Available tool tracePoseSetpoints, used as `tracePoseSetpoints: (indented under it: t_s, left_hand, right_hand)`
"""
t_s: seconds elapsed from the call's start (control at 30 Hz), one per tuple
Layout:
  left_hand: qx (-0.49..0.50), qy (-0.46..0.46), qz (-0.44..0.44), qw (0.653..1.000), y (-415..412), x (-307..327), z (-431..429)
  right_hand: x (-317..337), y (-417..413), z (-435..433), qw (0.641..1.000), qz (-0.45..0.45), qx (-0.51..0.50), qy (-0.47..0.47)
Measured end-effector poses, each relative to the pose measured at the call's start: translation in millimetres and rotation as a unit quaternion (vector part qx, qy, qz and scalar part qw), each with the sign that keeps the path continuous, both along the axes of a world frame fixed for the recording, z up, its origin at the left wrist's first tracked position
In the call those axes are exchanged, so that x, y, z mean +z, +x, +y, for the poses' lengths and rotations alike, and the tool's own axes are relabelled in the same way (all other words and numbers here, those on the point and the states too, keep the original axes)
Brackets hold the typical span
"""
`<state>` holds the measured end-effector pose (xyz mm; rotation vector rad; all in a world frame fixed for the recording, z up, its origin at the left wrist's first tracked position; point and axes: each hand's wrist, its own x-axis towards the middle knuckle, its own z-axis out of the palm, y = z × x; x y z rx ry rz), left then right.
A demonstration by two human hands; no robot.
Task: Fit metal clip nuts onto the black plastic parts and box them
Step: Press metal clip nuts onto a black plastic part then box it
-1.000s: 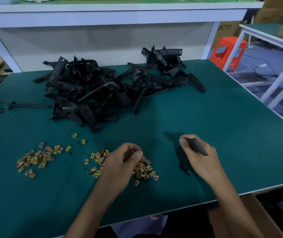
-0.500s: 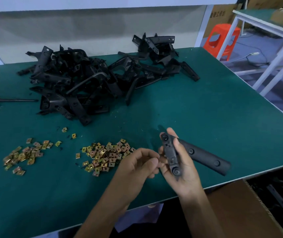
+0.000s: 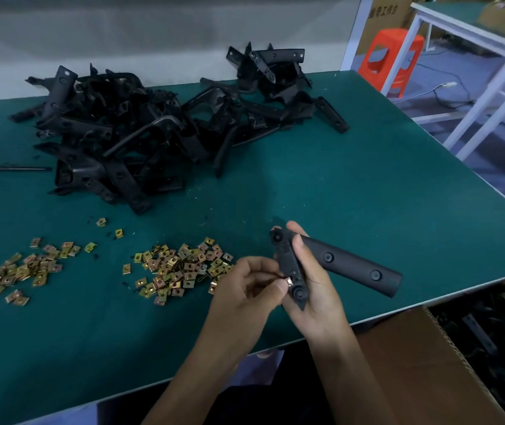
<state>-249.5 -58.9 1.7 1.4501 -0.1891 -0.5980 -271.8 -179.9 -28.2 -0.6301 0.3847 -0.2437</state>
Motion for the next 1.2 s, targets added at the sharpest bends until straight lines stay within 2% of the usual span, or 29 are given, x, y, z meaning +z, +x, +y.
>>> tracePoseSetpoints:
  t_s: [0.2, 0.37, 0.57, 0.73, 0.9, 1.2]
  left_hand:
    - [0.004, -0.014, 0.016, 1.0, 1, 0, -3]
    - [0.013, -0.02, 0.011, 1.0, -1, -1, -5]
    - [0.026, -0.014, -0.003, 1.0, -4, -3, -7]
    - [0.035, -0.024, 0.006, 0.999, -6, -4, -11]
    - [0.047, -0.032, 0.014, 0.998, -4, -5, -12]
    - [0.066, -0.051, 0.053, 0.995, -4, -5, -16]
  right_hand:
    - [0, 1, 2, 1.0, -0.017, 0.003, -0.025]
    - [0, -1, -3, 0.999, -0.026, 0.004, 0.036]
    - [2, 1, 1, 0.999, -0.024, -0.011, 0.041]
    - [-3, 1, 0, 1.0, -0.003, -0.006, 0.026]
    - [-5, 1, -1, 0.999, -0.022, 0.0, 0.025]
    - [0, 3, 2, 0.999, -0.012, -0.007, -0.047]
